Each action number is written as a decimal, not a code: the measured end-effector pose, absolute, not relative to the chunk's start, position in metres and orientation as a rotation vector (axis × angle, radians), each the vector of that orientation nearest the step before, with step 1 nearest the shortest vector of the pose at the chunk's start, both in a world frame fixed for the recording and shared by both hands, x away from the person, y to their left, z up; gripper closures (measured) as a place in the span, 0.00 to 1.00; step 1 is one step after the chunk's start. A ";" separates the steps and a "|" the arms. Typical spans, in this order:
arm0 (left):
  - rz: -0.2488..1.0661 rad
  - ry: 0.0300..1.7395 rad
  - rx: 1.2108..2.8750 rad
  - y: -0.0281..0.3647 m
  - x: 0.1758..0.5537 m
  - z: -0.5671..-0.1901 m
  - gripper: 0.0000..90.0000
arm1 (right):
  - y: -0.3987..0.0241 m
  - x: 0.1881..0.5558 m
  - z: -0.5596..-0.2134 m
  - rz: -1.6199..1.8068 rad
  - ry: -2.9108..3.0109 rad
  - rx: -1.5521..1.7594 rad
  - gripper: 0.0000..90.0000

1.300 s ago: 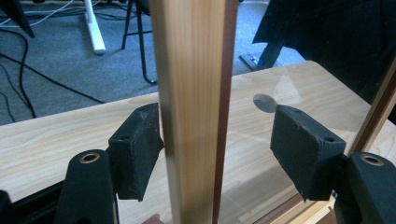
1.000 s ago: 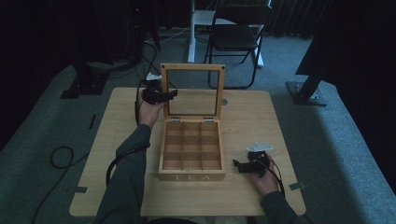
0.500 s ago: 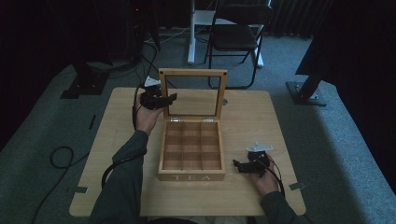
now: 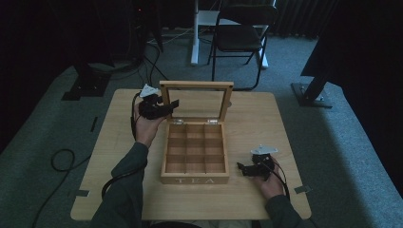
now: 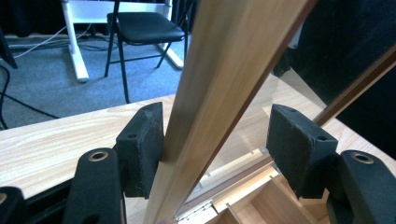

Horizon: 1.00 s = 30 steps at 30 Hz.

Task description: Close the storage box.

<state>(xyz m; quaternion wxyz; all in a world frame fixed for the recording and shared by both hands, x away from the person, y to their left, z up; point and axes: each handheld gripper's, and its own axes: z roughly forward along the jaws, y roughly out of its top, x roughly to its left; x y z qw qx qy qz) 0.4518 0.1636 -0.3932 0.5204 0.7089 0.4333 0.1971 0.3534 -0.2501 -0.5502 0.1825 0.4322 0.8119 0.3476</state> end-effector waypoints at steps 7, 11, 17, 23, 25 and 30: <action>0.583 1.005 1.702 0.162 0.431 -0.376 0.45 | -0.250 0.353 -0.550 0.981 2.291 1.220 0.13; 0.610 0.995 1.732 0.160 0.424 -0.368 0.47 | -0.250 0.354 -0.550 0.981 2.291 1.217 0.14; 0.620 0.988 1.746 0.160 0.419 -0.367 0.48 | -0.250 0.354 -0.550 0.981 2.291 1.216 0.13; 0.635 0.991 1.702 0.163 0.408 -0.367 0.49 | -0.250 0.353 -0.550 0.981 2.291 1.218 0.13; 0.636 0.995 1.678 0.165 0.404 -0.365 0.49 | -0.250 0.353 -0.550 0.982 2.290 1.219 0.13; 0.647 0.998 1.644 0.171 0.394 -0.361 0.51 | -0.250 0.353 -0.550 0.982 2.290 1.220 0.13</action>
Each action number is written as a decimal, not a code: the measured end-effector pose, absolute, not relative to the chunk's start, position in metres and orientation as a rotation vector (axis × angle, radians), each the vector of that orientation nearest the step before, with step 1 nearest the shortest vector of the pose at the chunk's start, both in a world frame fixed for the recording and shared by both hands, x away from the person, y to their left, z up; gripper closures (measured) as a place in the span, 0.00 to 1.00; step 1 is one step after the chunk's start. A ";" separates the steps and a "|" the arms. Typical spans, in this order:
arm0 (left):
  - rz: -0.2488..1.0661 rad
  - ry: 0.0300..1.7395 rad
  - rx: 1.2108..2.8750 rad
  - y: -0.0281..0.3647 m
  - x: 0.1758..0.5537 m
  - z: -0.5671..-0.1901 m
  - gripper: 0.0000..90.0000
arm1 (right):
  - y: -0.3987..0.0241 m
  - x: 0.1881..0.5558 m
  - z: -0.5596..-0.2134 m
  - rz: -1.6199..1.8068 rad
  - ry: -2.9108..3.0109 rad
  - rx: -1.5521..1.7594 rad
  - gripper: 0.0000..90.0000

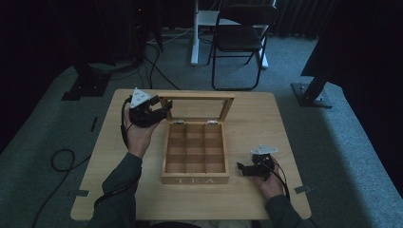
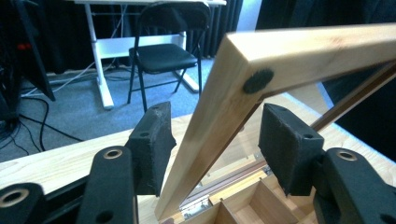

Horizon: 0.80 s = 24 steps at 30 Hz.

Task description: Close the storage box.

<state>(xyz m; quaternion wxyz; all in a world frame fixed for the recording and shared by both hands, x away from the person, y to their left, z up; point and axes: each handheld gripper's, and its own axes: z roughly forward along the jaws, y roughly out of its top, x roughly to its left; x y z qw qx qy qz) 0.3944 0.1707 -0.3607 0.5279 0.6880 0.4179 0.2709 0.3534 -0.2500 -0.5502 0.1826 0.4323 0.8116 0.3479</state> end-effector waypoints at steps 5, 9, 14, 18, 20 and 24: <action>0.651 0.984 1.640 0.172 0.387 -0.360 0.59 | -0.250 0.353 -0.550 0.982 2.290 1.221 0.13; 0.660 0.989 1.642 0.171 0.382 -0.358 0.64 | -0.250 0.353 -0.550 0.982 2.290 1.220 0.13; 0.633 0.999 1.636 0.173 0.379 -0.357 0.66 | -0.250 0.353 -0.550 0.981 2.289 1.221 0.13; 0.612 1.001 1.638 0.175 0.377 -0.358 0.66 | -0.250 0.353 -0.550 0.981 2.289 1.220 0.13; 0.608 1.002 1.641 0.175 0.376 -0.359 0.66 | -0.250 0.353 -0.550 0.981 2.289 1.221 0.14; 0.588 1.002 1.640 0.176 0.374 -0.361 0.62 | -0.250 0.353 -0.550 0.981 2.289 1.221 0.13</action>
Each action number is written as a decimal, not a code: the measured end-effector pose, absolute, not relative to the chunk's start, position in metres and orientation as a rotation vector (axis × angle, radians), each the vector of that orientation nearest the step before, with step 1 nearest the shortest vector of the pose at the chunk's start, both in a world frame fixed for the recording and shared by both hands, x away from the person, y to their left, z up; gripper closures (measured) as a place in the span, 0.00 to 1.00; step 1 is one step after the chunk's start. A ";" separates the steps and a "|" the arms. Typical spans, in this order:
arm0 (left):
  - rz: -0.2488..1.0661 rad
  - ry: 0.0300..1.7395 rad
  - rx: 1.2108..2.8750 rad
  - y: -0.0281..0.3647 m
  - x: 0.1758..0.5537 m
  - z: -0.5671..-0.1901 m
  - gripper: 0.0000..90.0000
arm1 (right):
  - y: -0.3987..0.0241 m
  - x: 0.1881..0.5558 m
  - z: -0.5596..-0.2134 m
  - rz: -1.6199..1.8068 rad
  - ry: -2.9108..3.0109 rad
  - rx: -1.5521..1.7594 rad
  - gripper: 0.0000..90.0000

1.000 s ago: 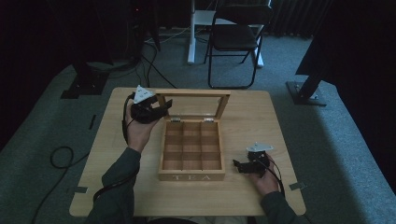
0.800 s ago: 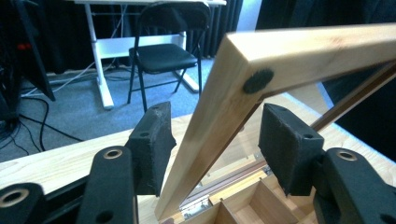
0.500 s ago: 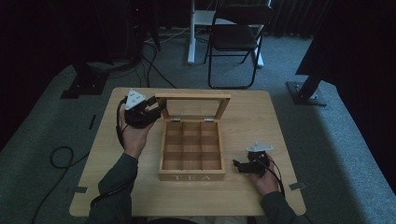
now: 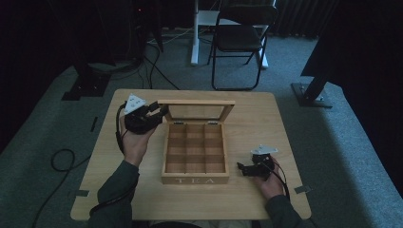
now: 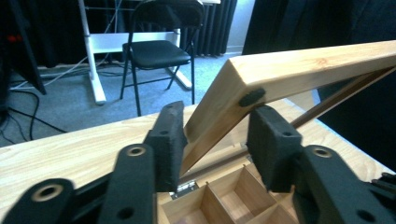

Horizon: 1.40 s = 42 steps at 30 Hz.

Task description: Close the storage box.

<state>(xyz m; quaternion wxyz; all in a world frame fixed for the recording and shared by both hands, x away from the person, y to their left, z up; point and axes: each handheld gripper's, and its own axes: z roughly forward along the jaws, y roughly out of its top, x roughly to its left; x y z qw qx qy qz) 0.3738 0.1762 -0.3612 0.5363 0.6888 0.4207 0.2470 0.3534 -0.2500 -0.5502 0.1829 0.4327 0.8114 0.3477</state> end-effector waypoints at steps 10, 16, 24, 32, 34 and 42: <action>0.562 0.985 1.658 0.179 0.366 -0.366 0.59 | -0.250 0.353 -0.550 0.980 2.289 1.220 0.14; 0.561 0.976 1.681 0.180 0.362 -0.367 0.57 | -0.250 0.353 -0.550 0.980 2.291 1.220 0.14; 0.555 0.923 1.711 0.179 0.358 -0.369 0.50 | -0.250 0.353 -0.550 0.980 2.291 1.220 0.14; 0.540 0.905 1.743 0.177 0.354 -0.372 0.46 | -0.250 0.353 -0.550 0.981 2.290 1.220 0.14; 0.541 0.904 1.748 0.177 0.352 -0.373 0.46 | -0.250 0.353 -0.550 0.981 2.290 1.220 0.13; 0.515 0.916 1.732 0.177 0.347 -0.379 0.43 | -0.250 0.353 -0.550 0.981 2.290 1.220 0.13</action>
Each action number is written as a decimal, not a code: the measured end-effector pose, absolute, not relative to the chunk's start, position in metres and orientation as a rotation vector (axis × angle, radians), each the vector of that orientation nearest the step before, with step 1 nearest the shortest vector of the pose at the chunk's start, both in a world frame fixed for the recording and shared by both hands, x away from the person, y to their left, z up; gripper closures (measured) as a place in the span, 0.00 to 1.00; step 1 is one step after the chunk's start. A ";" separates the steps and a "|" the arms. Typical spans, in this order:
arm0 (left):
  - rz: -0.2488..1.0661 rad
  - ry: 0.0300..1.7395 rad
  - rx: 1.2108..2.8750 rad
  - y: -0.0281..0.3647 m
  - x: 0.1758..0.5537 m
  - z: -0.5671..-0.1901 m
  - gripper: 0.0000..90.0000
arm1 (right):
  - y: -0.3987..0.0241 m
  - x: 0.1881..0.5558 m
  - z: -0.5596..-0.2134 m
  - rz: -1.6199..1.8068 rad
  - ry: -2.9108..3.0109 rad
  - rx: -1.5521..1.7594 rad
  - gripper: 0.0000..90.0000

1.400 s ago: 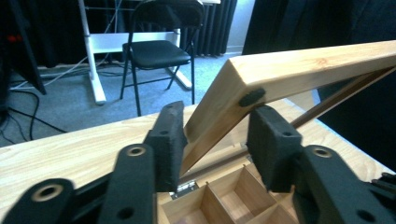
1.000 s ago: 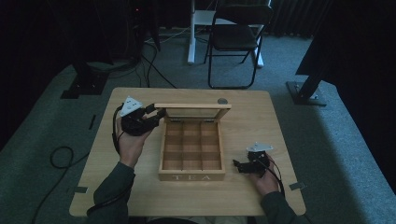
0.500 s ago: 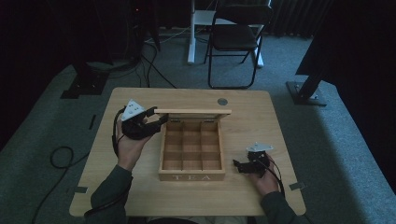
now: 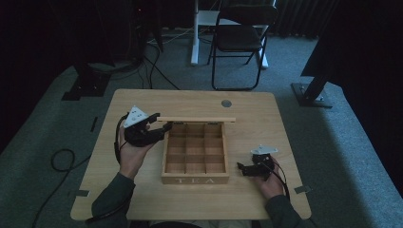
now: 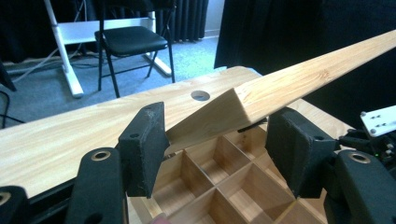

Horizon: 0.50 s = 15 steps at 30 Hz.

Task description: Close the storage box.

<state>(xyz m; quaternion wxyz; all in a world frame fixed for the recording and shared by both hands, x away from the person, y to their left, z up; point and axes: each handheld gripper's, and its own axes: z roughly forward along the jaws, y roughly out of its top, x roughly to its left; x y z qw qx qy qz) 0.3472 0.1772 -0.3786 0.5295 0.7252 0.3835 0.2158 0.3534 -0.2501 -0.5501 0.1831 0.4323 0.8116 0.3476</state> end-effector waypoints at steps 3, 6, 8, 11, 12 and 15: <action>0.509 0.917 1.730 0.177 0.346 -0.381 0.42 | -0.250 0.353 -0.550 0.981 2.290 1.220 0.14; 0.508 0.916 1.736 0.177 0.344 -0.382 0.41 | -0.250 0.353 -0.550 0.981 2.291 1.221 0.13; 0.510 0.919 1.738 0.176 0.342 -0.383 0.40 | -0.250 0.353 -0.550 0.982 2.290 1.221 0.14; 0.507 0.931 1.731 0.176 0.339 -0.385 0.40 | -0.250 0.353 -0.550 0.982 2.290 1.221 0.14; 0.505 0.937 1.727 0.175 0.338 -0.386 0.40 | -0.250 0.353 -0.550 0.982 2.290 1.221 0.14; 0.504 0.946 1.721 0.175 0.335 -0.388 0.40 | -0.250 0.353 -0.550 0.982 2.290 1.221 0.14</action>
